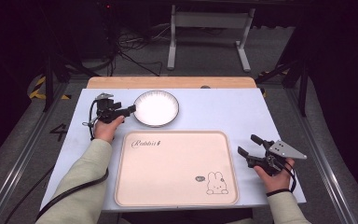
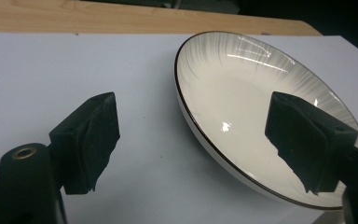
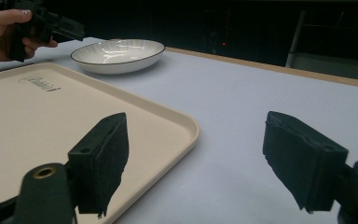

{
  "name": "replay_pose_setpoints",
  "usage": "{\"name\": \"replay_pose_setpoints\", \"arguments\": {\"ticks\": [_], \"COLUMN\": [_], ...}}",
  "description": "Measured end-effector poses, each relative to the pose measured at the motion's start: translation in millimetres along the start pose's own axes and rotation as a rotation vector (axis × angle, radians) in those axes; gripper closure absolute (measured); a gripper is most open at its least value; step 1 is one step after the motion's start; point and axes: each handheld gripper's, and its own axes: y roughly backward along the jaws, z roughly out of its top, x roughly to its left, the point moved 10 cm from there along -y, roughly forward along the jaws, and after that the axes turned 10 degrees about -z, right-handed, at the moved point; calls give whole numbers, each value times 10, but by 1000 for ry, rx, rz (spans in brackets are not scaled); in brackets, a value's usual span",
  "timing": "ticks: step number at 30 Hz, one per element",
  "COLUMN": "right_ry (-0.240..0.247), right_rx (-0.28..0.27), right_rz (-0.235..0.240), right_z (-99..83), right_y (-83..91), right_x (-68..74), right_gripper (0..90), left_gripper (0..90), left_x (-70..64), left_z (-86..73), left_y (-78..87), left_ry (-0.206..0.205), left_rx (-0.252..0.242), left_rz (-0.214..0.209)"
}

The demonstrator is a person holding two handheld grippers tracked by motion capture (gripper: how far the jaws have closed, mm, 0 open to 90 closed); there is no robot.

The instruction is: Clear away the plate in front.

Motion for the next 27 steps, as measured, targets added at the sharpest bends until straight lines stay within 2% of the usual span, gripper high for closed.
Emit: {"name": "replay_pose_setpoints", "arguments": {"ticks": [4,7,10,14,22,25,27], "right_ry": [3,4,6,7,10,13,14], "right_rx": [-2,-1,-1,0,3,3,3], "right_rz": [2,1,3,3,3,4,3], "right_z": [1,1,0,0,-3,-4,-4], "right_y": [-2,-1,-2,-2,-4,-4,-5], "right_x": [4,3,6,8,11,13,13], "right_gripper": [232,236,240,241,243,243,243], "left_gripper": [200,221,252,309,332,341,358], "left_x": [-9,-3,-10,-34,-58,-78,-93], "left_z": [-45,-109,-133,-150,-170,-183,-215], "left_y": [-63,-104,-125,-147,-194,-211,-231], "left_ry": [19,41,53,44,34,19,40], "left_rx": [20,54,56,70,97,113,143], "left_rz": [-6,-5,-16,-20,-10,-10,-22]}}
